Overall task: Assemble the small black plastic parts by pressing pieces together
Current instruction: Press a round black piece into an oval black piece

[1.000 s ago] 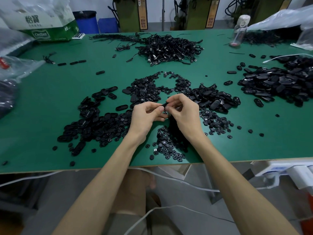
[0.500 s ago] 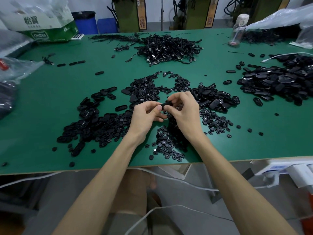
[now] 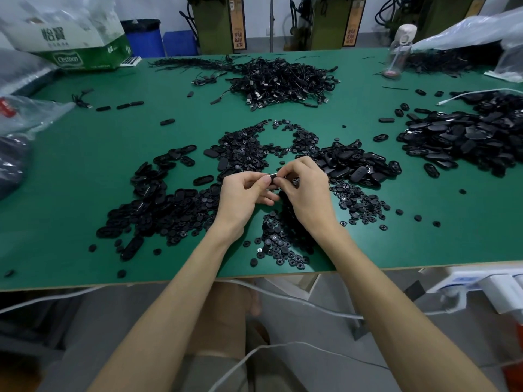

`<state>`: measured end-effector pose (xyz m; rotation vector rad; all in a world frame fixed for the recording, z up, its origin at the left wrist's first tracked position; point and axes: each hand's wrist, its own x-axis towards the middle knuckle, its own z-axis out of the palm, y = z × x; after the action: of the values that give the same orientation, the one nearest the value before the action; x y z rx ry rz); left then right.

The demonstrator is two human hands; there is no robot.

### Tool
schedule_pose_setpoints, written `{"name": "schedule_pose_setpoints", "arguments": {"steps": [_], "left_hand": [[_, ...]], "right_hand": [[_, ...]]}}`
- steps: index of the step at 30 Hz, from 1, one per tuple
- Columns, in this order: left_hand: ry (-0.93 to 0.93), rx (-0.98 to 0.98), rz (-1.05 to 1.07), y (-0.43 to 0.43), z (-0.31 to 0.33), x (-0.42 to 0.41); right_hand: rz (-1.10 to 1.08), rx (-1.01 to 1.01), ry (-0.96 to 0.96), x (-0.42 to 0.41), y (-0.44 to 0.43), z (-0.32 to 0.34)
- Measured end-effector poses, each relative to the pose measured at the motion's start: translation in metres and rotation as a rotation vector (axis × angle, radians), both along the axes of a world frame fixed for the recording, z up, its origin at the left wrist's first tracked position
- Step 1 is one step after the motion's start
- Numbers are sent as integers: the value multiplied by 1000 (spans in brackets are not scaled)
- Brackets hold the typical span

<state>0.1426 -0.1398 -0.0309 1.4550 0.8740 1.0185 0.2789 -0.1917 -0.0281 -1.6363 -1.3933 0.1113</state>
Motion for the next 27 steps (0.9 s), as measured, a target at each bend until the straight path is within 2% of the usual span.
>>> {"name": "schedule_pose_setpoints", "arguments": {"steps": [7,15,21,27], "left_hand": [[-18,10,-22,0,1,-2],[38,28,-35,1,0,-1],[58,58,-53,1,0,-1],[56,81,-64,-2,2,-1]], "right_hand": [[46,32,68,1,-2,4],[95,-10,312,8,-5,6],[141,-71,357,11,-2,3],[159,-35,427,12,-3,3]]}}
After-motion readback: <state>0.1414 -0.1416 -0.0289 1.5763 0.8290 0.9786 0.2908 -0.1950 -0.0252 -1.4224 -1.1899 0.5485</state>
